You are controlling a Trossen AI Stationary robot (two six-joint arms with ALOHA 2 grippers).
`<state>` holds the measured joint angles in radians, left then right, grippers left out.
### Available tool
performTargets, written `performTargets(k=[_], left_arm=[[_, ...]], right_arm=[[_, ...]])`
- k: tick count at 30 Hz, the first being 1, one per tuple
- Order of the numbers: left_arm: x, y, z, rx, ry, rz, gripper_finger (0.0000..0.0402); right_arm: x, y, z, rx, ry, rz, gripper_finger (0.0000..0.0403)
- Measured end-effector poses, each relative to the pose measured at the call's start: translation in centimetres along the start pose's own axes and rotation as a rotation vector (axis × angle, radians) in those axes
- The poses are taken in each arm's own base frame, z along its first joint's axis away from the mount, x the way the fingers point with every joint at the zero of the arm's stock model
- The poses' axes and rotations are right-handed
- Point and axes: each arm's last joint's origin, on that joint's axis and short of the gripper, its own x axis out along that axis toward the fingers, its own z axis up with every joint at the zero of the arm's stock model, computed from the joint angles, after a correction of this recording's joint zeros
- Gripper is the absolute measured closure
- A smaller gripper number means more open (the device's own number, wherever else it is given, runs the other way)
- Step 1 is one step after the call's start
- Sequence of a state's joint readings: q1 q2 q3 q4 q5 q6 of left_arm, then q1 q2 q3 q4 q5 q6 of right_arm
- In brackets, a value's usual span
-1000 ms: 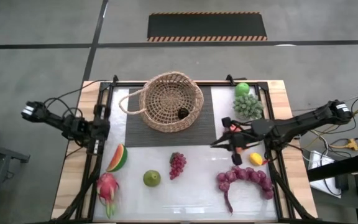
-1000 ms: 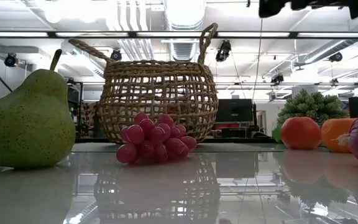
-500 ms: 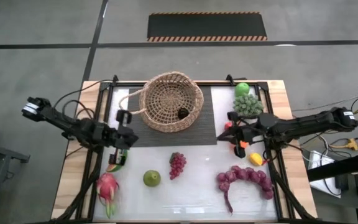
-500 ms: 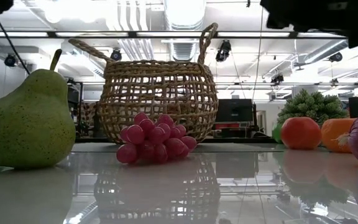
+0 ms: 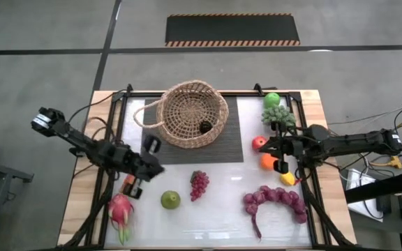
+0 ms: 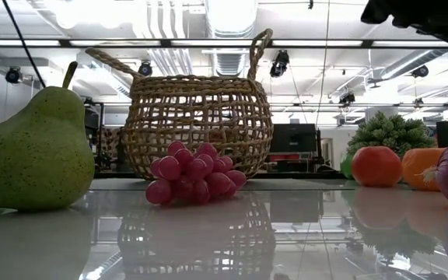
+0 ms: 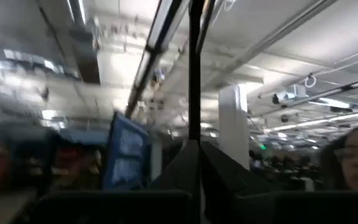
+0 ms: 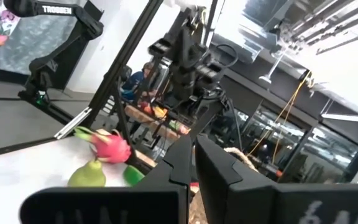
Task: Build produce basket
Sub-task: Put the green pear into the basket
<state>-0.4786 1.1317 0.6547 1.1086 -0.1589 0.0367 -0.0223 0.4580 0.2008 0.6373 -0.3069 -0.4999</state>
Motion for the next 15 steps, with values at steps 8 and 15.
performTargets(k=[8, 15], left_arm=[[0.2, -2.2, -4.2, -0.118, 0.196, 0.348, 0.0402], [0.9, -5.6, -5.4, -0.123, 0.364, 0.401, 0.0402]], right_arm=[[0.1, -0.1, 0.2, -0.041, -0.003, -0.002, 0.0390], [0.1, -0.1, 0.1, -0.070, 0.000, -0.004, 0.0390]])
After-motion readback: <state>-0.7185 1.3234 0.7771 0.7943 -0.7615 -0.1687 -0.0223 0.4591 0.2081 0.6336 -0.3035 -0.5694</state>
